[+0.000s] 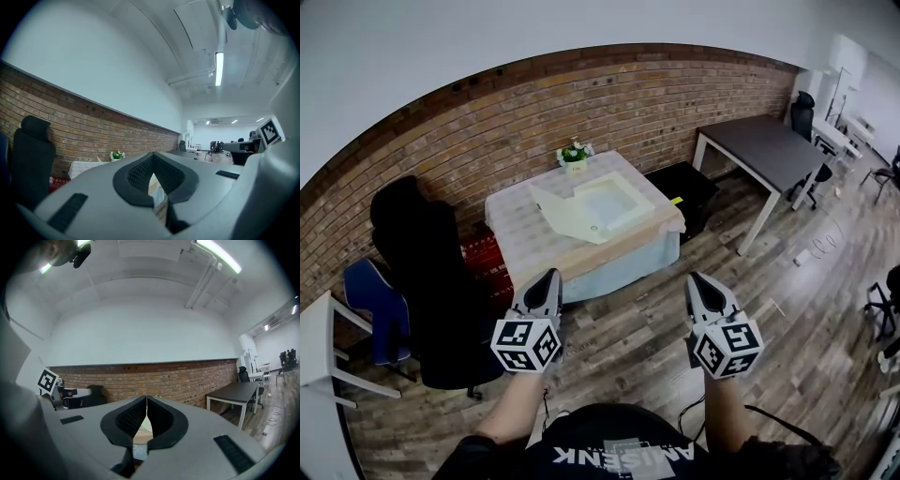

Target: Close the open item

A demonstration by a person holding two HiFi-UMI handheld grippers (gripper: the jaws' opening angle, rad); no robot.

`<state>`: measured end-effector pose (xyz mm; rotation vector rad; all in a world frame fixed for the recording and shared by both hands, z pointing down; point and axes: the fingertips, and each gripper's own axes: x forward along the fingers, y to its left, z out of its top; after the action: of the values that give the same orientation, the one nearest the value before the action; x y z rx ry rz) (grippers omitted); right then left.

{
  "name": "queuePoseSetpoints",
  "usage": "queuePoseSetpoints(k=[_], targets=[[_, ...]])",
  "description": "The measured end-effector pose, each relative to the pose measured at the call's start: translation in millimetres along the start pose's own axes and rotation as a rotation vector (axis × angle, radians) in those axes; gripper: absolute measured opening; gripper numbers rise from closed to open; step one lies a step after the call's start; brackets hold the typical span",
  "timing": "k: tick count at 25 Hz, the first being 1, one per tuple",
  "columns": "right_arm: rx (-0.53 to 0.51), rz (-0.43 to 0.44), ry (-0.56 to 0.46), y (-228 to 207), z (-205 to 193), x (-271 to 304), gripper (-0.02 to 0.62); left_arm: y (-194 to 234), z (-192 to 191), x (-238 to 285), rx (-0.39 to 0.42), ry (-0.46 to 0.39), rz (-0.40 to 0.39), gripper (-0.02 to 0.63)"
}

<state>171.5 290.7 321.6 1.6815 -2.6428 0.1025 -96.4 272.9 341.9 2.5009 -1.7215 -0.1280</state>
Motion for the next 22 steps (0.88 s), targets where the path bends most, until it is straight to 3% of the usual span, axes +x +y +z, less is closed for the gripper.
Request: queuePoseSetpoints(k=[11,22], targets=[[0.018,0.019,-0.016,-51.7,-7.4,-4.6,0.043,-32.8,-12.1,21.7,0.060,0.021,0.040,0.011],[0.003,0.012,0.000,-67.8,-13.7,60.0,0.043,8.3,-24.3,82.1,0.028,0.021,0.038,0.012]])
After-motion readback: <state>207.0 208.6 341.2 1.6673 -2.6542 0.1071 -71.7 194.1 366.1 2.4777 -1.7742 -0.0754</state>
